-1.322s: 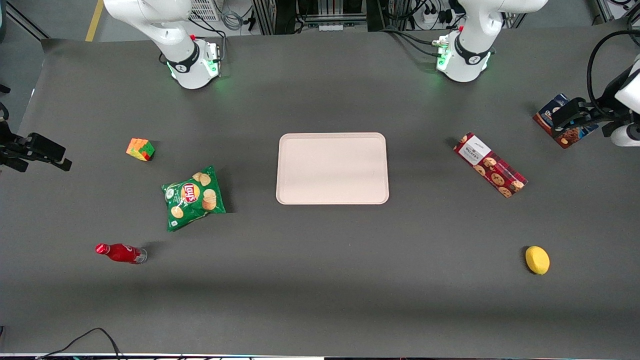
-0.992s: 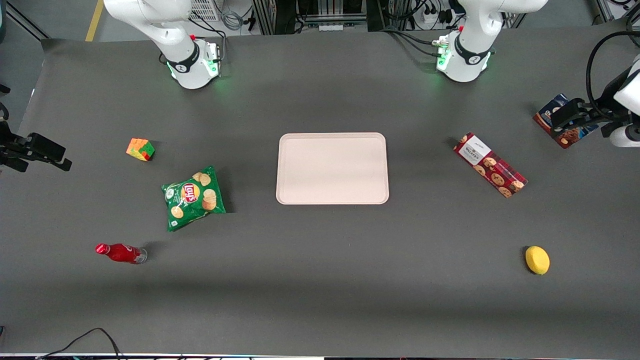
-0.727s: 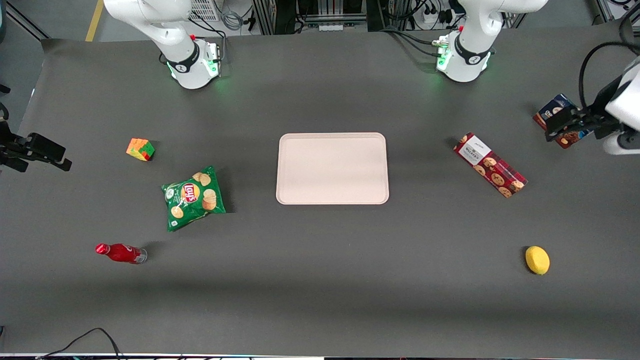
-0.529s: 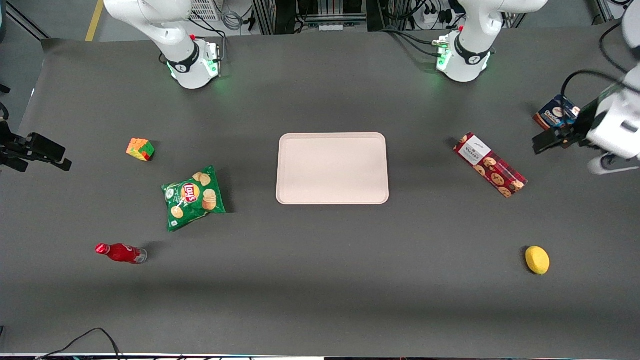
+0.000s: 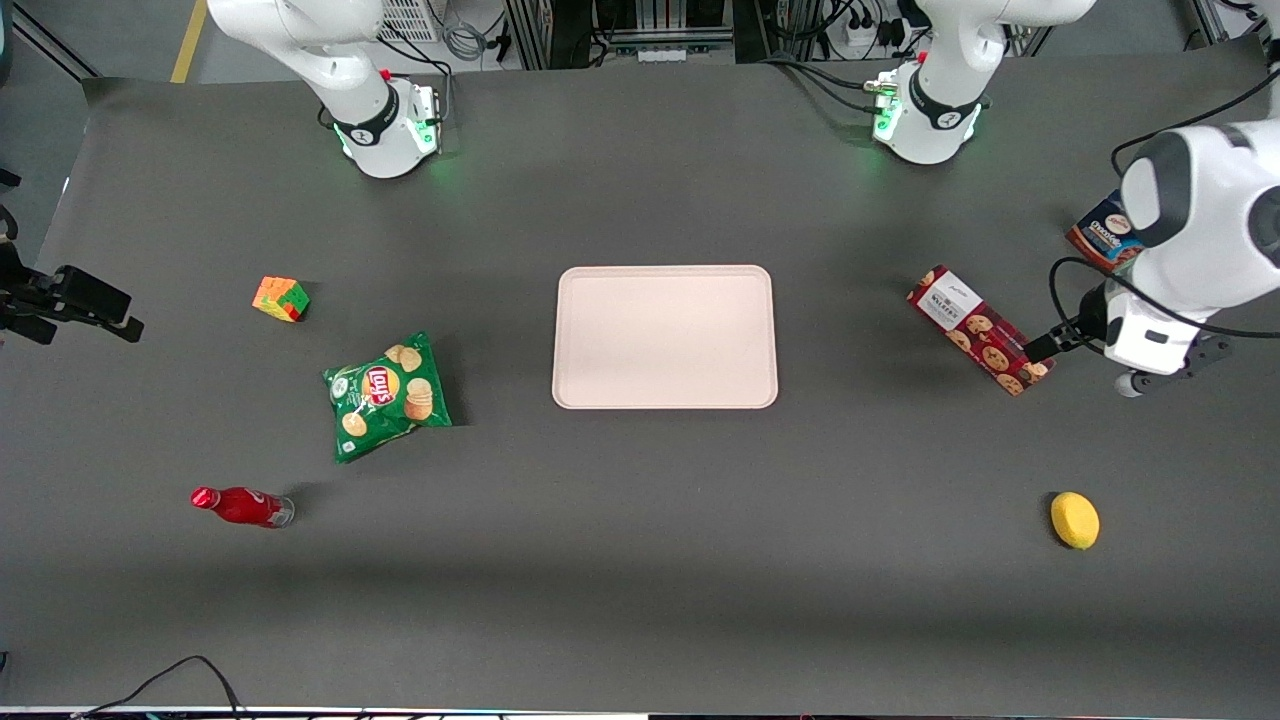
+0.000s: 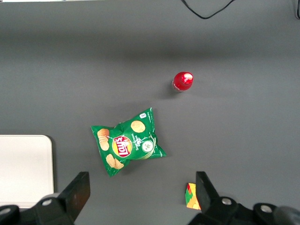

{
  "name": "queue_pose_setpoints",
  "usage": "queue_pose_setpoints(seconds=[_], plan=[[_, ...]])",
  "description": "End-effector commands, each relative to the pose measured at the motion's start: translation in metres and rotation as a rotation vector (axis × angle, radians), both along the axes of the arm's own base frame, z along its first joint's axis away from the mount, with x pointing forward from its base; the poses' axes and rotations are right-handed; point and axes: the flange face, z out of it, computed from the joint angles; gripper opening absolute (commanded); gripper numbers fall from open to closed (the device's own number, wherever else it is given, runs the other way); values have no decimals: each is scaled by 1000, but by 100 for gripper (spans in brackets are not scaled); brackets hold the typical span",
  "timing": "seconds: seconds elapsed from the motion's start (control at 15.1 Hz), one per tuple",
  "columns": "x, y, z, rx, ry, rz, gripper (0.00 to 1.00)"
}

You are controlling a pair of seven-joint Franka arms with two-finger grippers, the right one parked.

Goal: Place red cookie box on tray
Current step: 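Move the left gripper down over the red plaid shortbread box, then close the left gripper around the shortbread box's end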

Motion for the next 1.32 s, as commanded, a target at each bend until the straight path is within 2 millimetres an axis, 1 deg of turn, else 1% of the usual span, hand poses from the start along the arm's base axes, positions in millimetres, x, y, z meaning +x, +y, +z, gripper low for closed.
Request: queue_pose_setpoints(seconds=[0.0, 0.13, 0.26, 0.4, 0.79, 0.86, 0.93, 1.12, 1.26], plan=[[-31, 7, -50, -46, -34, 92, 100], [-38, 7, -74, -65, -19, 128, 100], [-51, 7, -100, -65, -36, 155, 100], [-56, 6, -117, -62, -30, 167, 100], [-65, 5, -149, -68, 30, 207, 100], [-65, 4, -151, -69, 34, 209, 97], [-66, 2, -152, -73, 37, 213, 89], [-67, -1, -153, -80, 44, 219, 58], [-67, -6, -153, -81, 51, 207, 42]])
